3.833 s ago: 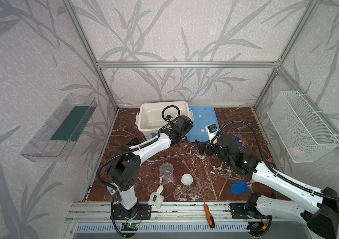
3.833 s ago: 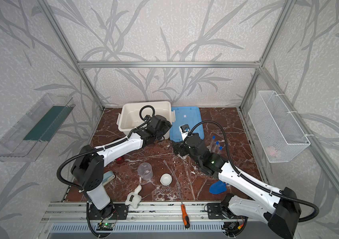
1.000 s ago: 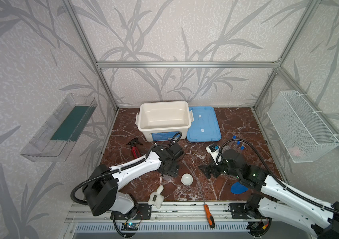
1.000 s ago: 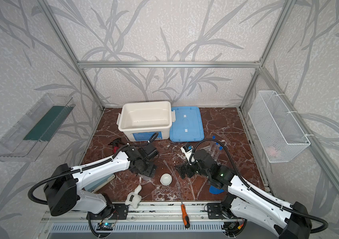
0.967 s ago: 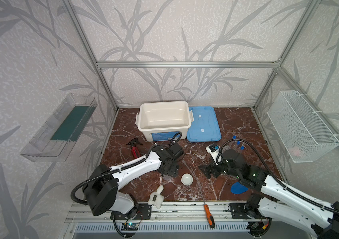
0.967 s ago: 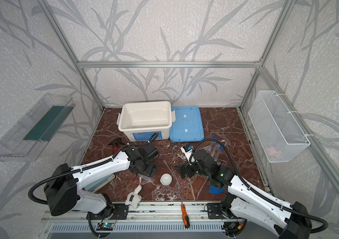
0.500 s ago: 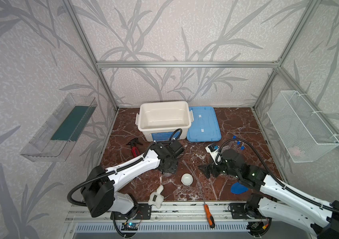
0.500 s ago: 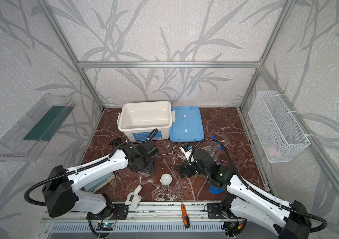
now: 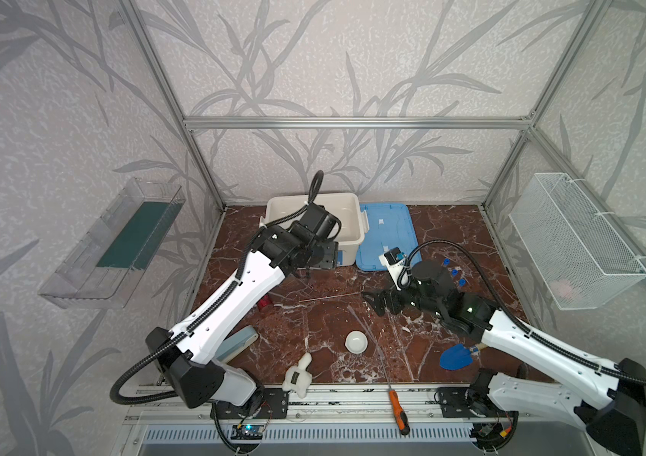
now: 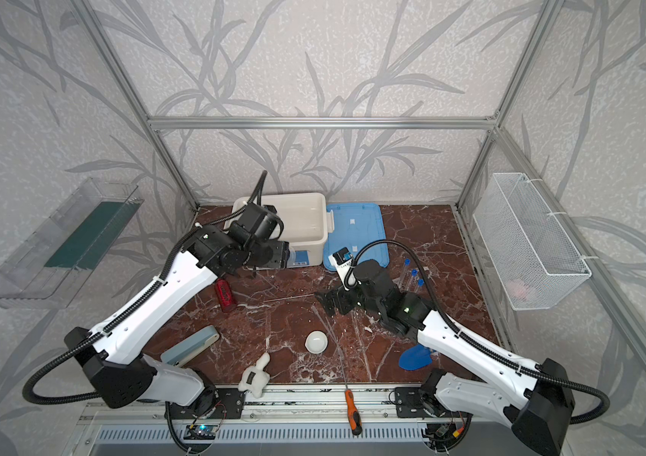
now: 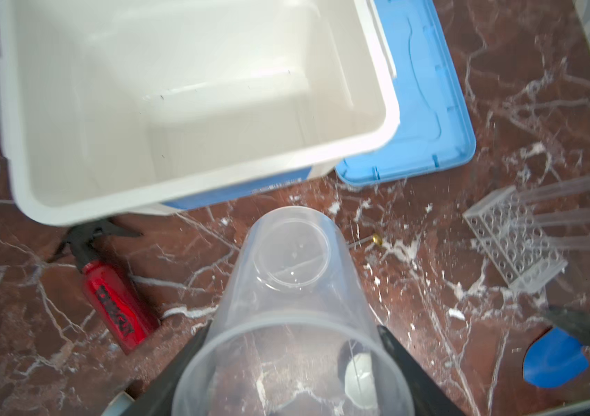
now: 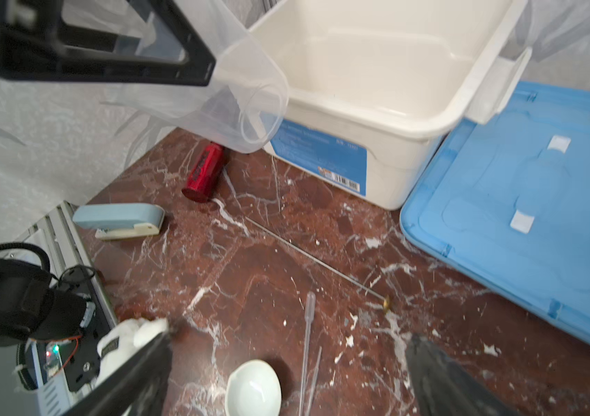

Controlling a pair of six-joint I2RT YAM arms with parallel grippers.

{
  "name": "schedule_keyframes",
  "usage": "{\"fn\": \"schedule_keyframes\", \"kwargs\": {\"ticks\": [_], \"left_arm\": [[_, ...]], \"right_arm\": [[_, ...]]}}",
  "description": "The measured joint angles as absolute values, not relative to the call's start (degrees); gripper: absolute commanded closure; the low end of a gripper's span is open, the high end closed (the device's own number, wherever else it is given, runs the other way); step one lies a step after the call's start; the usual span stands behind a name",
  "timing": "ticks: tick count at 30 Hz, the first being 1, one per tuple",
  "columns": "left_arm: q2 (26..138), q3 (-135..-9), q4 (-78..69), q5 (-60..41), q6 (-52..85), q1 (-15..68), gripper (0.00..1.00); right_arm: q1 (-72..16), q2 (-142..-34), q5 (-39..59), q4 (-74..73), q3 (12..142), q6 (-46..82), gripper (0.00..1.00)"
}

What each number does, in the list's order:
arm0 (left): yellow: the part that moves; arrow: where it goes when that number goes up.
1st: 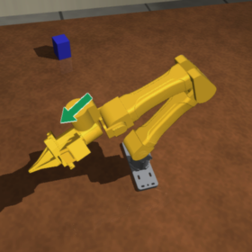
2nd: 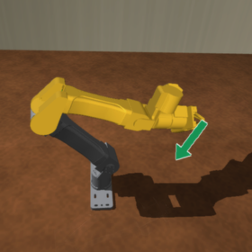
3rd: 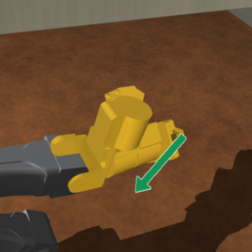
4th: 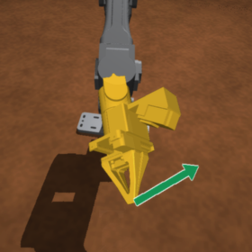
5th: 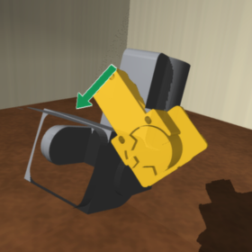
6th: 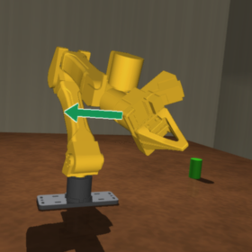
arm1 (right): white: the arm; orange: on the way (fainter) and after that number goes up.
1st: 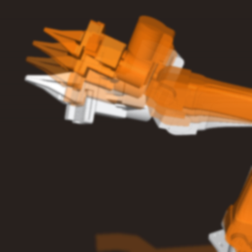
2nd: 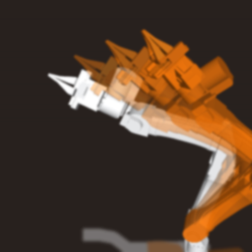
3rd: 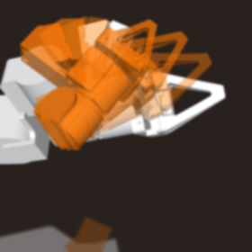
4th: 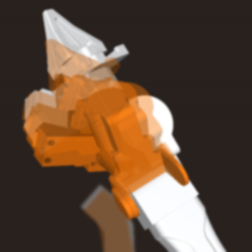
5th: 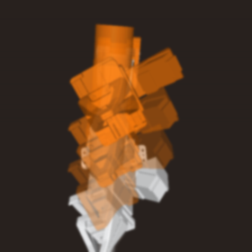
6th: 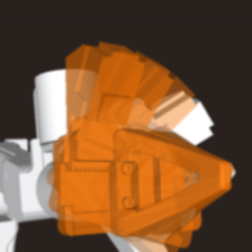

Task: Organize the chemistry lab equipment
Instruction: 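Lift the cup into the white bin with the left gripper while the right reaches over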

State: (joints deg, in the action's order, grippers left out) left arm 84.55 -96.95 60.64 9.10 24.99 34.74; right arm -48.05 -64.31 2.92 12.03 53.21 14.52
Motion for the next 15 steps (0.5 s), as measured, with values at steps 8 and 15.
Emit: {"fn": "schedule_keyframes", "kwargs": {"ticks": [8, 15], "left_arm": [[94.1, -109.1, 58.7, 4.8, 22.7, 21.3, 0.34], [110.2, -119.7, 60.0, 3.9, 22.2, 14.7, 0.34]], "right_arm": [[-46.7, -78.2, -0.1, 12.2, 72.0, 15.7, 0.01], [-44.9, -90.4, -0.2, 11.9, 83.8, 17.8, 0.01]]}}
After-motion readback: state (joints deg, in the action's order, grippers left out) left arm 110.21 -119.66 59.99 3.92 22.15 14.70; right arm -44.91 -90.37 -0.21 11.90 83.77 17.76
